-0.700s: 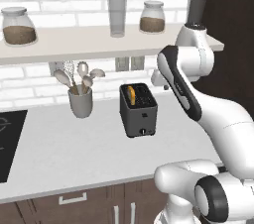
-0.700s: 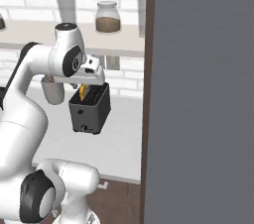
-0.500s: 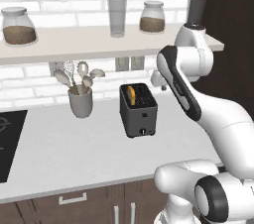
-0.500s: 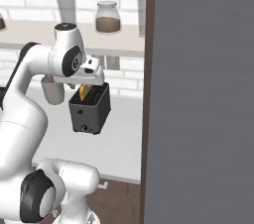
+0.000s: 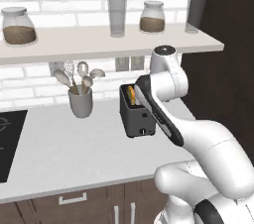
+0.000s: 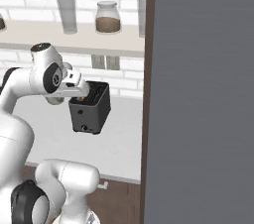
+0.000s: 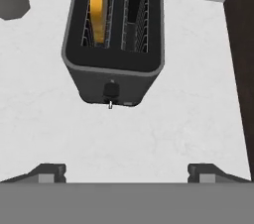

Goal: Start the toaster. Once the lever pops up, take the bread to the plate on the dining counter.

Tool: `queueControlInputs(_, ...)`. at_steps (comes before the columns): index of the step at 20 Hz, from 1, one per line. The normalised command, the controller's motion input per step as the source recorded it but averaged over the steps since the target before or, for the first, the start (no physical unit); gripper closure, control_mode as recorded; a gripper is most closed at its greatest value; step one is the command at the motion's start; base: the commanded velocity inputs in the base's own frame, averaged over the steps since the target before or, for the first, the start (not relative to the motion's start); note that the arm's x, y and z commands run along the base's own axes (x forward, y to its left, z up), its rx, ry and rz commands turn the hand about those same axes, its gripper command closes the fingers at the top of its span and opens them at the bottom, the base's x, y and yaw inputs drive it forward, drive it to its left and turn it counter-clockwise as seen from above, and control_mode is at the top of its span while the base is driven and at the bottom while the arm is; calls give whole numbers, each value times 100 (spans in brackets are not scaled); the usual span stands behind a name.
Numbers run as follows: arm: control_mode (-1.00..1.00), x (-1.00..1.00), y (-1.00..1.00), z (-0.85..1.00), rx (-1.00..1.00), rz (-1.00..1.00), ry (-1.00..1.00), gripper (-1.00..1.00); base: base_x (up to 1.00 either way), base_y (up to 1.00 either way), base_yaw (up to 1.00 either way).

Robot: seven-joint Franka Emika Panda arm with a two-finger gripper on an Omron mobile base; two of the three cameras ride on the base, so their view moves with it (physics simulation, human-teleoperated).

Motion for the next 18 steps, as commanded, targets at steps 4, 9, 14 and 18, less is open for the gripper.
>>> queueControlInputs(4,-100,13,0,-52,0,-2,-17,-100,0,0,0)
queueControlInputs(9,-100,26,0,-7,5,0,-3,-100,0,0,0)
queueControlInputs(14,-100,31,0,0,12,0,0,100,0,0,0)
queueControlInputs(18,-100,34,3,-3,7,0,0,100,0,0,0)
